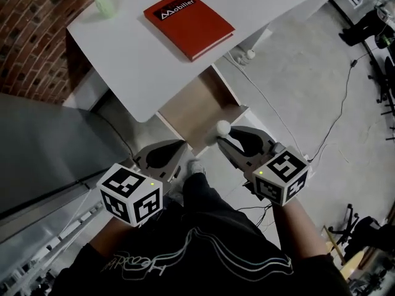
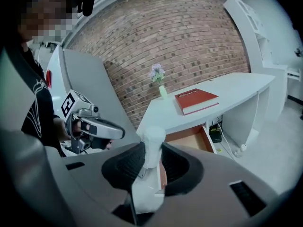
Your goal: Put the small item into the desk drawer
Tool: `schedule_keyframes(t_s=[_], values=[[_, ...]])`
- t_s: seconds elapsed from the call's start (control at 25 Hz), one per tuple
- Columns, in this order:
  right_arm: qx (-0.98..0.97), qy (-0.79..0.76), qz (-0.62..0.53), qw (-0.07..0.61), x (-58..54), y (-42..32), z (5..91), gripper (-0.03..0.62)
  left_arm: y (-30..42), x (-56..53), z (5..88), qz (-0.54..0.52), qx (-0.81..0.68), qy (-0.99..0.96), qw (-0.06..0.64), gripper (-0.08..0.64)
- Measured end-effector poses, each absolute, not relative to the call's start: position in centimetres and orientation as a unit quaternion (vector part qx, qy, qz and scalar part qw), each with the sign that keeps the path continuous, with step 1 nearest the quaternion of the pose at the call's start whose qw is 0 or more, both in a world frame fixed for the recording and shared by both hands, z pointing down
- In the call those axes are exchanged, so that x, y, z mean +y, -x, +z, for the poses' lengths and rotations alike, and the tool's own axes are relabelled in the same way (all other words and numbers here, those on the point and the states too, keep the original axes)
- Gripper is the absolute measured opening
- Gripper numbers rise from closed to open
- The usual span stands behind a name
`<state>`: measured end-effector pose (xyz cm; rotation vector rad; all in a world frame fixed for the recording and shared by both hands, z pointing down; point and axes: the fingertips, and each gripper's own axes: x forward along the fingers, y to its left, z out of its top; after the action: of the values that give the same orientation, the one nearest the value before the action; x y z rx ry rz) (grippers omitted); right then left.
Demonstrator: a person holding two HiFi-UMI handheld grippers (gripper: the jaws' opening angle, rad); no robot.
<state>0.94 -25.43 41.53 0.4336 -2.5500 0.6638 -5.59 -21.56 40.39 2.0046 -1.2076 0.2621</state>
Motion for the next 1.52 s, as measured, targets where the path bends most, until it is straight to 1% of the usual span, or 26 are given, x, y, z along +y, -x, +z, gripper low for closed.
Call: schedule_keyframes(t_s=[0.24, 0.44, 0.88, 1.32, 1.52], values=[[-0.93, -0.134, 0.182, 0.291, -29.4, 0.6, 46.1, 0.12, 6.2, -23.5, 43.1, 0.099, -0.493, -0.767, 0.4, 0.021], [-0.928, -0.117, 0.145, 0.324, -31.0, 2.4, 49.6, 0.12, 6.7, -24.1, 45.4, 0.105, -0.499, -0.757, 0.408, 0.021], [-0.913, -0.105, 0.154, 0.363, -33.7, 4.4, 57.8, 0.12, 8.3, -25.4, 50.0, 0.101, -0.516, -0.736, 0.426, 0.021], [-0.886, -0.07, 0.157, 0.431, -35.2, 5.5, 66.3, 0.12, 8.9, -26.0, 53.4, 0.099, -0.524, -0.718, 0.448, 0.021], [-0.865, -0.041, 0.154, 0.475, -34.7, 5.7, 70.4, 0.12, 8.9, -25.6, 54.4, 0.096, -0.521, -0.714, 0.459, 0.021]])
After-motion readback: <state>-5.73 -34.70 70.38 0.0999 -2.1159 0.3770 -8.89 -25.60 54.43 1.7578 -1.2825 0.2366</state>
